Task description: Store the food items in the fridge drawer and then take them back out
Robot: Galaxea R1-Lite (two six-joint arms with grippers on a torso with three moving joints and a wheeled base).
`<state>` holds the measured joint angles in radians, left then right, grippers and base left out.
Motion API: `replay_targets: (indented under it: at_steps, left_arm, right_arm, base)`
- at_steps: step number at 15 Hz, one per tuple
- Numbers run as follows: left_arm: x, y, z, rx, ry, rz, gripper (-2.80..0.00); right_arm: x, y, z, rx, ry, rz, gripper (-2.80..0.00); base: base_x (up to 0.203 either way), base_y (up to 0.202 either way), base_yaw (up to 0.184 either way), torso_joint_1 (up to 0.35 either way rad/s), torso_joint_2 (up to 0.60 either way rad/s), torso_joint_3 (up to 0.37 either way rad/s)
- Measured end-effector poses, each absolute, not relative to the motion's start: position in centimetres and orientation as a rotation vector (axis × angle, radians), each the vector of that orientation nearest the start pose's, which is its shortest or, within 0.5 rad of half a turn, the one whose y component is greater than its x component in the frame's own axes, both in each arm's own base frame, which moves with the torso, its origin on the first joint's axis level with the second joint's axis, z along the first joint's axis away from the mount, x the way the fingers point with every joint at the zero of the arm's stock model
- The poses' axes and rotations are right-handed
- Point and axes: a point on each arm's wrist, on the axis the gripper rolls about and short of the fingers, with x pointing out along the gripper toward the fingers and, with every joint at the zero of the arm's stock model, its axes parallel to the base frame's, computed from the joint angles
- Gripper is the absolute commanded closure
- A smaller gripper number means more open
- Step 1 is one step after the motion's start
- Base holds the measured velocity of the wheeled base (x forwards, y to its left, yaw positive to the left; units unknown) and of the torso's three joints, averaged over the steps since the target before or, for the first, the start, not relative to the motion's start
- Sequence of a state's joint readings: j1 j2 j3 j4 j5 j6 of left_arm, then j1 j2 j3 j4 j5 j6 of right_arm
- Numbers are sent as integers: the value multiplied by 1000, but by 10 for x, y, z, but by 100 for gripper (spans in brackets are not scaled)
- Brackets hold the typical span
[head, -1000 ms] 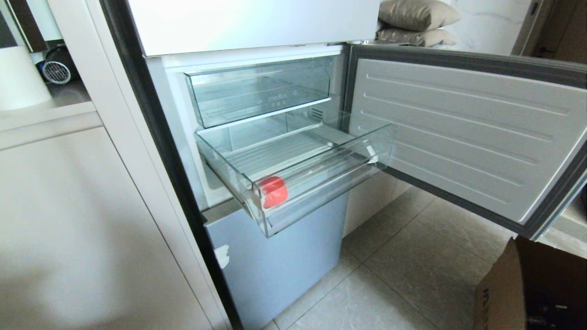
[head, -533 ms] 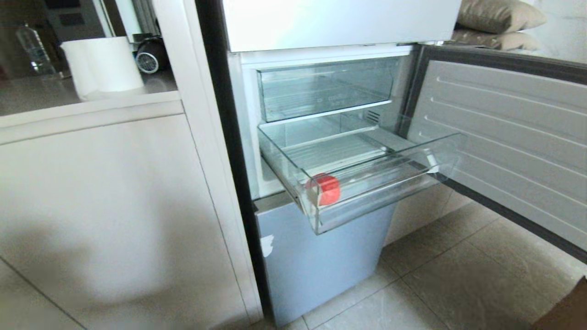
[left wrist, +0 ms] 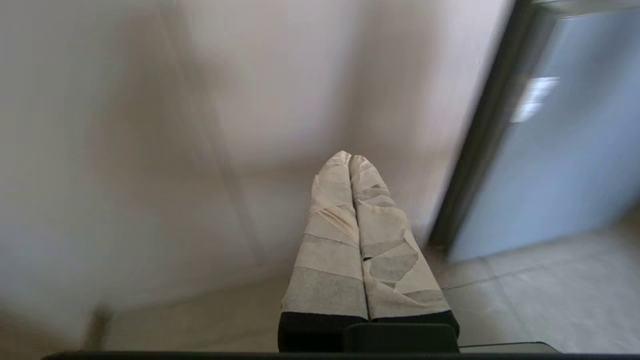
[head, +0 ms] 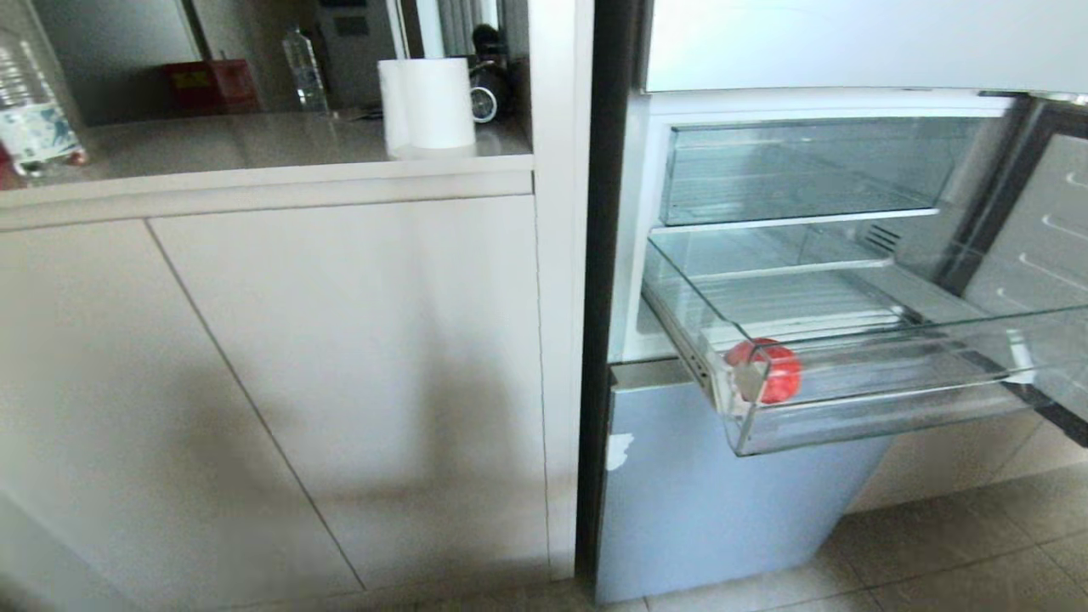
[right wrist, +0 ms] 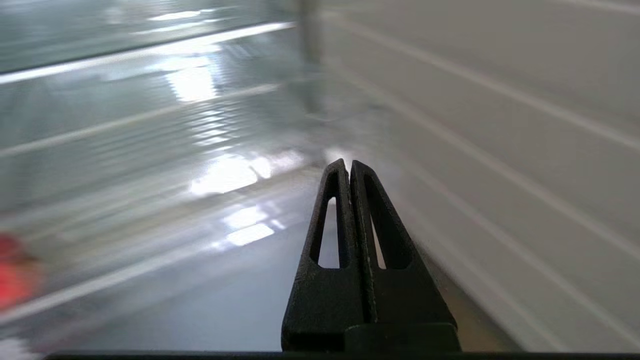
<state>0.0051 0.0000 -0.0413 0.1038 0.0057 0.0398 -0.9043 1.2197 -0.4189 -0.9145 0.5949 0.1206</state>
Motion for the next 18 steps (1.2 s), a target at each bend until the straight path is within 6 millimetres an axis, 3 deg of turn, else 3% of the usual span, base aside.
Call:
replay_targets:
  at_steps: [4,7,9,11,15,16,18]
  left_arm:
    - [-26,0,76,40,63,10,0]
    - [-26,0,76,40,63,10,0]
    - [-26,0,76,40,63,10,0]
    - [-26,0,76,40,63,10,0]
    - [-26,0,76,40,63,9,0]
    - [-26,0,76,40,63,9,0]
    - [-26,0,76,40,63,10,0]
  right_arm:
    - [117,-126,219,46,-100,-298,0]
    - [121,-125,225,45,-109,-272,0]
    - [129,-125,238,72,-85,-241,0]
    - [141,-124,269,108,-44,-191,0]
    - [175,-106,335,226,138,-40,0]
    - [190,-100,338,265,221,-1,0]
    - [230,-80,325,326,447,53,0]
  base:
    - [1,-8,165,4,5,4]
    - [-1,-2,36,1,1,0]
    - [0,0,0,0,0,0]
    - [0,0,0,0,0,0]
    - [0,0,0,0,0,0]
    - [0,0,0,0,0,0]
    - [0,0,0,0,0,0]
